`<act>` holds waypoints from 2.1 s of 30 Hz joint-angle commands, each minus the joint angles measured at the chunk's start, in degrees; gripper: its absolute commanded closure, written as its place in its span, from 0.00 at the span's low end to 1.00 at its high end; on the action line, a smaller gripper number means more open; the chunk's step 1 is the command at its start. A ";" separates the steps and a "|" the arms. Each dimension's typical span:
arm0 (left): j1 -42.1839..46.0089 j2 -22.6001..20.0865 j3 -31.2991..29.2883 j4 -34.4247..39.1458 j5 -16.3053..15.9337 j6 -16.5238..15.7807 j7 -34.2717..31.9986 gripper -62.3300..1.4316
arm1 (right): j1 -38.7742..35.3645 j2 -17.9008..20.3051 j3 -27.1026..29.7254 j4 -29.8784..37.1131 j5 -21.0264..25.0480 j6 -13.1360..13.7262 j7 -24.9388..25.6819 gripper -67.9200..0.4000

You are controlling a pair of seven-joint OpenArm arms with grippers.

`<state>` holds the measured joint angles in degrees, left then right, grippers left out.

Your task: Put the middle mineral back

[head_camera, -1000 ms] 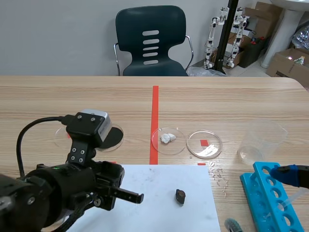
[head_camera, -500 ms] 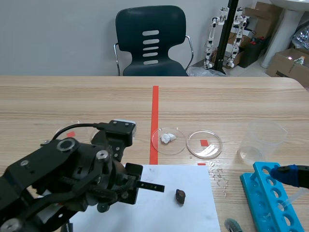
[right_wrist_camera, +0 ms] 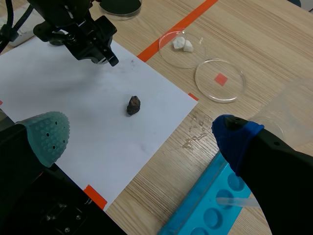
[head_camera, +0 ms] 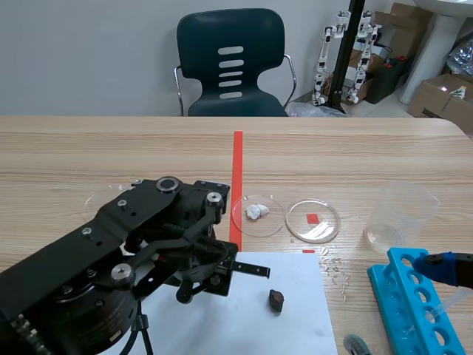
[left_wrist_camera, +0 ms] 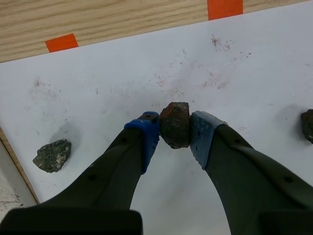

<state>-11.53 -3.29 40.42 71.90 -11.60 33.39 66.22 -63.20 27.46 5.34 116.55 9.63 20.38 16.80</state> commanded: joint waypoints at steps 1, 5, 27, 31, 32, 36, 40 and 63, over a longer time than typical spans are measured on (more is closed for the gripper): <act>-0.87 0.63 -0.35 0.66 0.28 0.07 0.04 0.79 | 0.35 0.31 0.20 0.72 0.63 0.00 1.07 0.10; -1.99 1.05 -0.35 -1.03 0.28 0.07 0.07 0.79 | 0.35 0.31 0.20 0.72 0.63 0.00 1.07 0.10; -2.91 2.45 -0.35 -5.51 0.26 -0.04 -0.42 0.46 | 0.35 0.31 0.20 0.72 0.63 0.00 1.07 0.10; -2.78 2.27 -0.37 -5.38 0.26 0.85 -0.79 0.19 | 0.35 0.31 0.20 0.72 0.63 0.00 1.07 0.10; -2.71 2.12 -0.37 -5.11 0.26 1.11 -0.83 0.13 | 0.35 0.31 0.20 0.72 0.63 0.00 1.05 0.10; -1.77 1.11 -0.37 -2.91 0.26 1.53 -0.98 0.00 | 0.35 0.31 0.20 0.72 0.63 0.00 1.07 0.10; -0.11 0.02 -0.37 0.66 0.26 1.68 -2.34 0.00 | 0.35 0.31 0.20 0.72 0.63 0.00 1.05 0.10; 2.49 -2.51 -0.37 7.04 0.26 2.34 -3.65 0.00 | 0.35 0.31 0.20 0.72 0.63 0.00 1.05 0.10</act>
<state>-9.04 -6.04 40.32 78.26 -11.62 35.55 62.92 -63.20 27.46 5.34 116.55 9.63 20.38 16.80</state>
